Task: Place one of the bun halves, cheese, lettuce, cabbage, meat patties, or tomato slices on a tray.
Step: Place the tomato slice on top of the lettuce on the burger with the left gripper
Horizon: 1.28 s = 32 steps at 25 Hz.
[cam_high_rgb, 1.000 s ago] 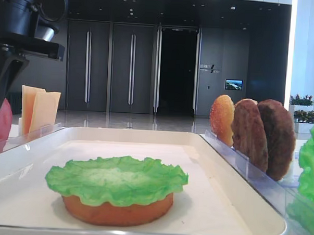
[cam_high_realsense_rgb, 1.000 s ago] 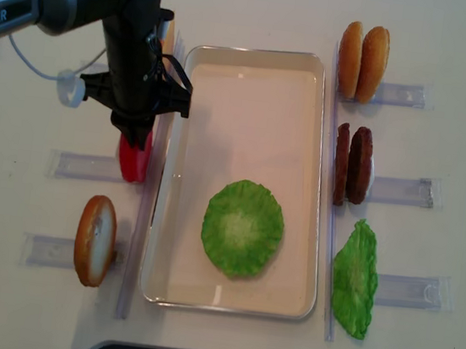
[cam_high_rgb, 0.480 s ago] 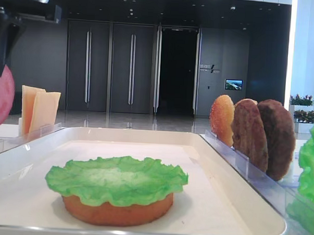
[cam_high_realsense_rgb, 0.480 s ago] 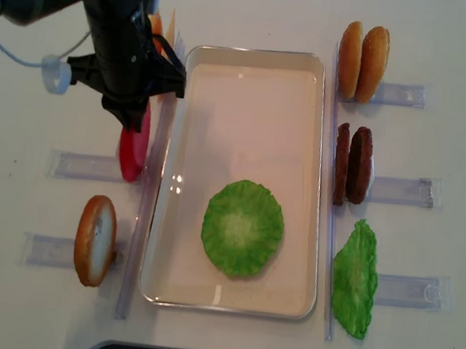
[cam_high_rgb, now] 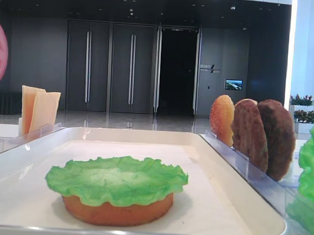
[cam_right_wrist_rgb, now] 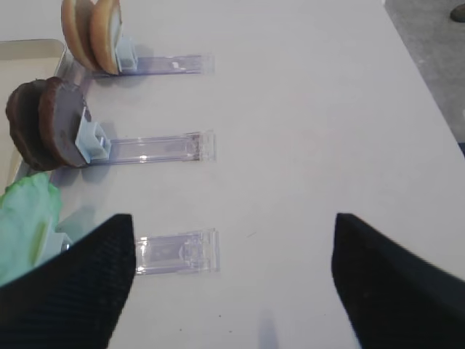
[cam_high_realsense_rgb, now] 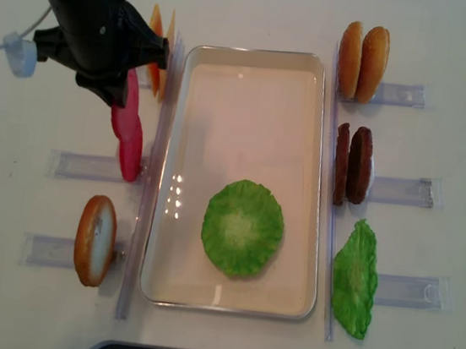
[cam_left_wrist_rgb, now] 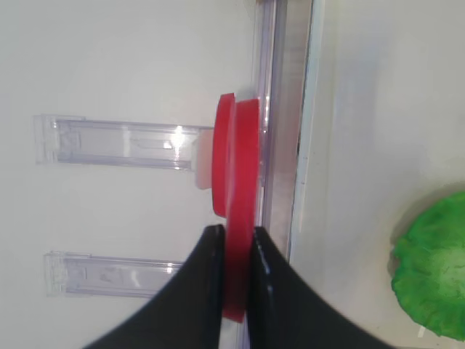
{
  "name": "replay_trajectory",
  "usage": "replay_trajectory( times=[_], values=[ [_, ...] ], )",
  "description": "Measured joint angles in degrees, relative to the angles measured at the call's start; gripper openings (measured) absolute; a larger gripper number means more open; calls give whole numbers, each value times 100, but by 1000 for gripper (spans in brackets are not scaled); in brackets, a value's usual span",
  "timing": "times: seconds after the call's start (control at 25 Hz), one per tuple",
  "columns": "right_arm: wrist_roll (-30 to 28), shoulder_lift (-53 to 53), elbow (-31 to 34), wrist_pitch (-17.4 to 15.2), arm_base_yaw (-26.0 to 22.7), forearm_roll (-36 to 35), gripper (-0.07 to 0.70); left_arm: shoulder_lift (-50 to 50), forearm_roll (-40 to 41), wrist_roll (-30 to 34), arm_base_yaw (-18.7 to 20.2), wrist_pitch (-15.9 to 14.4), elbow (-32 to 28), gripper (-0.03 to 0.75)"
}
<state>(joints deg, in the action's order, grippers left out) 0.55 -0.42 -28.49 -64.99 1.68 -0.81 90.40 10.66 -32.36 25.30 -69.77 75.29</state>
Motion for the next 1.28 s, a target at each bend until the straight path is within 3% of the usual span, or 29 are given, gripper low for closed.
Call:
replay_trajectory(
  times=[0.72, 1.04, 1.28],
  values=[
    [0, 0, 0, 0, 0, 16, 556, -927, -341, -109, 0, -49, -20, 46],
    [0, 0, 0, 0, 0, 22, 556, -1752, -342, -109, 0, -90, -1077, 46],
    [0, 0, 0, 0, 0, 26, 556, -2342, -338, -159, 0, -97, -1548, 46]
  ],
)
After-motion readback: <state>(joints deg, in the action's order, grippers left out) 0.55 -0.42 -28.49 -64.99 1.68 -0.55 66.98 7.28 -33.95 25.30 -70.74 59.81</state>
